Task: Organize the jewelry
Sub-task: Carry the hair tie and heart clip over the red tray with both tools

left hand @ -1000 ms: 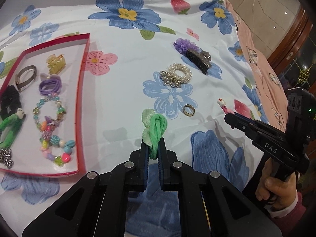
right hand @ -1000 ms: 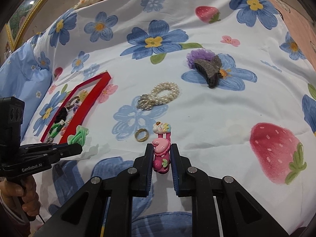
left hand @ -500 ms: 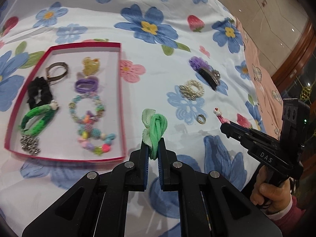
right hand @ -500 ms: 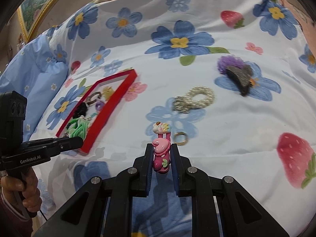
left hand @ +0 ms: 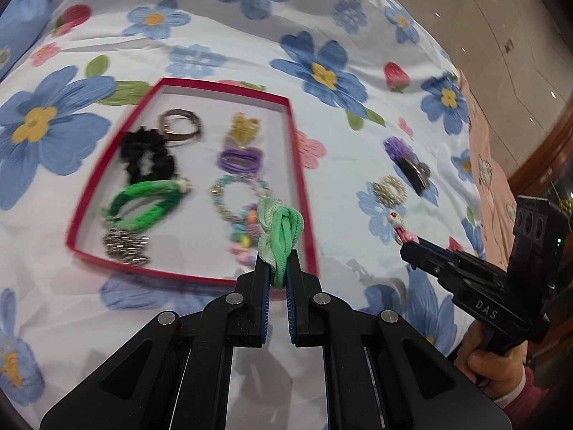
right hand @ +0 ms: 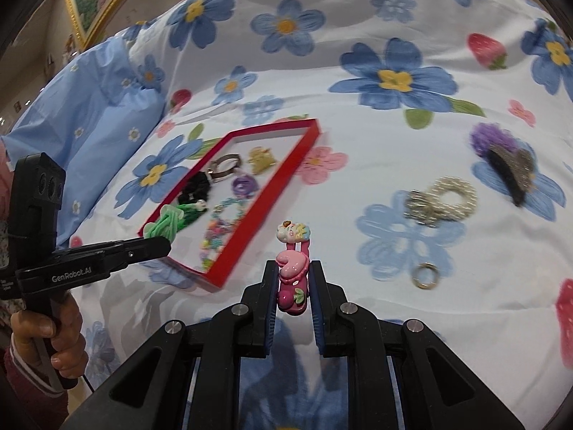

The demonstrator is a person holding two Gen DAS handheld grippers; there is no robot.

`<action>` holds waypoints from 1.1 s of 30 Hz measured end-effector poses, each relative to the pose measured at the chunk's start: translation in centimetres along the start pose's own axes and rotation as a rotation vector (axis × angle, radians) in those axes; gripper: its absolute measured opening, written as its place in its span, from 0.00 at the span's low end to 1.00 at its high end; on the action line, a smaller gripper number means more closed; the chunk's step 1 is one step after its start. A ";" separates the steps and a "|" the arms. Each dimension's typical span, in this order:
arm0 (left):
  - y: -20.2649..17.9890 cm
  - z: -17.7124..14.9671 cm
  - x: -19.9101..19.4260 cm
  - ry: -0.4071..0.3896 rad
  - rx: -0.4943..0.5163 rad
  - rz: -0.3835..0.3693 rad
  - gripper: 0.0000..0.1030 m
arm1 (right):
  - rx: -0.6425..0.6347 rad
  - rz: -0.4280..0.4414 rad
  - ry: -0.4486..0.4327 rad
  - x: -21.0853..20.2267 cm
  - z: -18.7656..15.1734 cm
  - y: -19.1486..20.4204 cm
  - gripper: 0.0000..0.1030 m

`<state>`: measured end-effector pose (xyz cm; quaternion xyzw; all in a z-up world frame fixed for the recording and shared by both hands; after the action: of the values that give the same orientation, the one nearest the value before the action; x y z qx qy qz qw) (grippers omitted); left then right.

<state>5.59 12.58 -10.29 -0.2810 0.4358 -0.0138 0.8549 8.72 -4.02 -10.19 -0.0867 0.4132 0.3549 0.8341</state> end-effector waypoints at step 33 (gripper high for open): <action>9.3 4.8 2.6 0.009 -0.115 0.103 0.07 | -0.098 0.121 0.103 11.6 5.5 7.0 0.16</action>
<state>8.74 21.99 -14.57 -0.3068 0.4536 0.0538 0.8350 12.24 9.57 -14.28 -0.1203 0.4423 0.4195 0.7835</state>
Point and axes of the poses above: each gripper's, at about its wrist camera, not at the fingertips, and x roughly the way its jaws point, y to its left, z to its top, the point moved 8 cm from there along x, roughly the way its jaws point, and after that the axes turned 10 degrees about -x, right-handed, at the moved point
